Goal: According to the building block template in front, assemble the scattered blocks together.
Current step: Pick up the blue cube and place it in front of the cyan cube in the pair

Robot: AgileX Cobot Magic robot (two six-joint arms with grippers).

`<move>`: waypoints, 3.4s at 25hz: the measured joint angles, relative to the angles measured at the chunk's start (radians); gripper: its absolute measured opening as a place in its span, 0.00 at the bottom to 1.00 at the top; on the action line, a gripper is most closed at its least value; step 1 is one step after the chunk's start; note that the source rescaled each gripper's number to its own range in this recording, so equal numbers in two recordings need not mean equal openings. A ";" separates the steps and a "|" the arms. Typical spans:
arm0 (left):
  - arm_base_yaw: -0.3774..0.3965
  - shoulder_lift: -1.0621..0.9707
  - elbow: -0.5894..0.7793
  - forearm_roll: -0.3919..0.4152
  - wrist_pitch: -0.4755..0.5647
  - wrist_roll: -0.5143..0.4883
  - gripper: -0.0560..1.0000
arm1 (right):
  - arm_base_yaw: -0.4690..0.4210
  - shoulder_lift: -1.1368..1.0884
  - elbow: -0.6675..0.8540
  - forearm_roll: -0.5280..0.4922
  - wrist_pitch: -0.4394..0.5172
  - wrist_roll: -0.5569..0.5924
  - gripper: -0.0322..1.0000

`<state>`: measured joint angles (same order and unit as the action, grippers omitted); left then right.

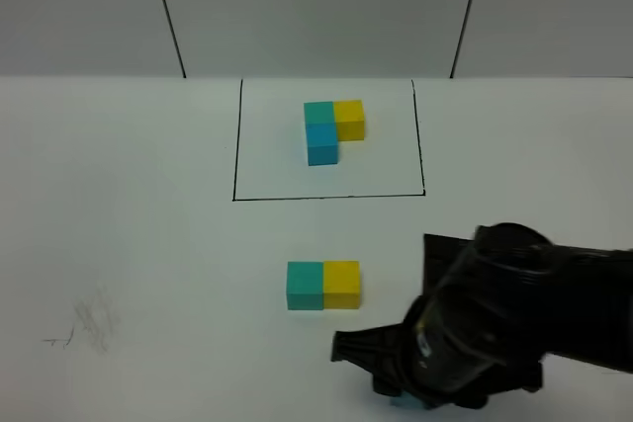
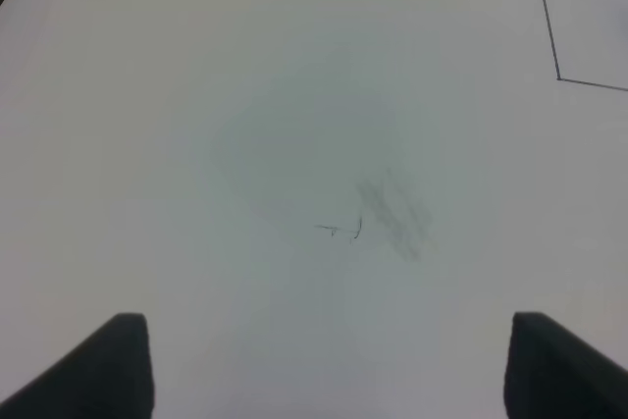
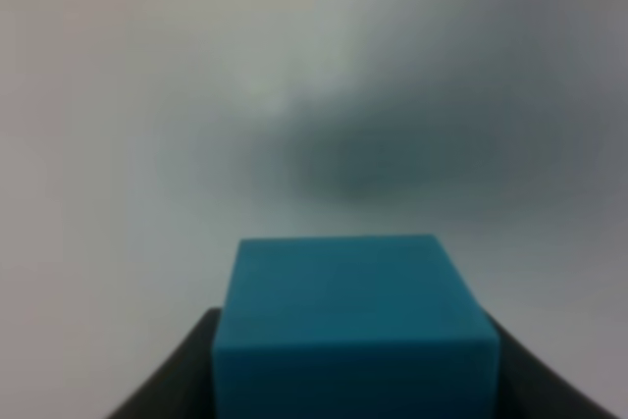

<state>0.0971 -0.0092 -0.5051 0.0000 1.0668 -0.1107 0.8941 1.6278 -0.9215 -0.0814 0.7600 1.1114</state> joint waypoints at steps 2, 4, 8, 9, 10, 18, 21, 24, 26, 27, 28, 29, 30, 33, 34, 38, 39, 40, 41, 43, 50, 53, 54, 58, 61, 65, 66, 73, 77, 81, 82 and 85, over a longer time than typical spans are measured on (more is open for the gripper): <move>0.000 0.000 0.000 0.000 0.000 0.000 0.62 | 0.017 0.077 -0.093 0.000 0.028 0.035 0.05; 0.000 0.000 0.000 0.000 0.000 0.000 0.62 | 0.028 0.148 -0.172 0.010 0.058 0.047 0.05; 0.000 0.000 0.000 0.000 0.000 0.000 0.62 | 0.070 0.254 -0.297 -0.001 0.070 0.050 0.05; 0.000 0.000 0.000 0.000 0.000 0.000 0.62 | 0.083 0.278 -0.322 -0.022 0.066 0.050 0.05; 0.000 0.000 0.000 0.000 0.000 -0.001 0.62 | 0.099 0.296 -0.340 -0.046 0.060 0.050 0.05; 0.000 0.000 0.000 0.031 0.000 -0.004 0.62 | 0.141 0.418 -0.447 -0.133 -0.014 0.028 0.05; 0.000 0.000 0.000 0.037 0.000 -0.004 0.62 | 0.142 0.455 -0.473 -0.140 0.015 0.024 0.05; 0.001 0.000 0.000 0.037 0.000 -0.004 0.62 | 0.144 0.489 -0.508 -0.143 0.065 0.024 0.05; 0.001 0.000 0.000 0.038 0.000 -0.004 0.62 | 0.145 0.519 -0.551 -0.149 0.112 0.024 0.05; 0.001 0.000 0.000 0.038 0.000 -0.004 0.62 | 0.145 0.531 -0.573 -0.151 0.137 0.024 0.05; 0.001 0.000 0.000 0.038 0.000 -0.004 0.62 | 0.145 0.544 -0.590 -0.153 0.156 0.024 0.05; 0.001 0.000 0.000 0.038 0.000 -0.004 0.62 | 0.145 0.550 -0.606 -0.157 0.168 0.024 0.05; 0.001 0.000 0.000 0.038 0.000 -0.004 0.62 | 0.145 0.555 -0.615 -0.159 0.175 0.024 0.05; 0.001 0.000 0.000 0.038 0.000 -0.004 0.62 | 0.145 0.557 -0.624 -0.162 0.178 0.025 0.05; 0.001 0.000 0.000 0.038 0.000 -0.004 0.62 | 0.142 0.558 -0.624 -0.162 0.179 0.030 0.05; 0.001 0.000 0.000 0.039 0.000 -0.004 0.62 | 0.114 0.570 -0.624 -0.147 0.188 0.019 0.05; 0.001 0.000 0.000 0.039 0.000 -0.004 0.62 | 0.103 0.576 -0.624 -0.135 0.193 0.011 0.05; 0.001 0.000 0.000 0.039 0.000 -0.004 0.62 | 0.094 0.580 -0.624 -0.129 0.197 0.002 0.05; 0.001 0.000 0.000 0.039 0.000 -0.004 0.62 | 0.087 0.583 -0.624 -0.122 0.197 -0.004 0.05; 0.001 0.000 0.000 0.039 0.000 -0.004 0.62 | 0.080 0.586 -0.624 -0.118 0.197 -0.007 0.05; 0.001 0.000 0.000 0.039 0.000 -0.004 0.62 | 0.076 0.588 -0.625 -0.117 0.166 -0.021 0.05; 0.001 0.000 0.000 0.039 0.000 -0.004 0.62 | 0.068 0.590 -0.625 -0.117 0.155 -0.022 0.05; 0.001 0.000 0.000 0.039 0.000 -0.004 0.62 | 0.064 0.593 -0.625 -0.117 0.154 -0.022 0.05; 0.001 0.000 0.000 0.039 0.000 -0.004 0.62 | 0.058 0.593 -0.625 -0.124 0.151 -0.023 0.05; 0.001 0.000 0.000 0.039 0.000 -0.004 0.62 | 0.057 0.596 -0.628 -0.138 0.148 -0.023 0.05; 0.001 0.000 0.000 0.039 0.000 -0.004 0.62 | 0.044 0.596 -0.628 -0.141 0.140 -0.024 0.05; 0.001 0.000 0.000 0.039 0.000 -0.004 0.62 | 0.039 0.596 -0.628 -0.143 0.136 -0.025 0.05; 0.001 0.000 0.000 0.039 0.000 -0.004 0.62 | 0.023 0.597 -0.630 -0.141 0.124 -0.045 0.05; 0.001 0.000 0.000 0.039 0.000 -0.004 0.62 | 0.020 0.597 -0.630 -0.135 0.112 -0.057 0.05; 0.001 0.000 0.000 0.039 0.000 -0.004 0.62 | 0.017 0.597 -0.630 -0.121 0.103 -0.083 0.05; 0.001 0.000 0.000 0.039 0.000 -0.004 0.62 | 0.017 0.597 -0.630 -0.120 0.103 -0.085 0.05; 0.001 0.000 0.000 0.039 0.000 -0.004 0.62 | 0.017 0.597 -0.630 -0.119 0.102 -0.097 0.05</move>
<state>0.0979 -0.0092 -0.5051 0.0390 1.0668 -0.1144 0.9110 2.2244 -1.5513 -0.2000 0.8617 1.0141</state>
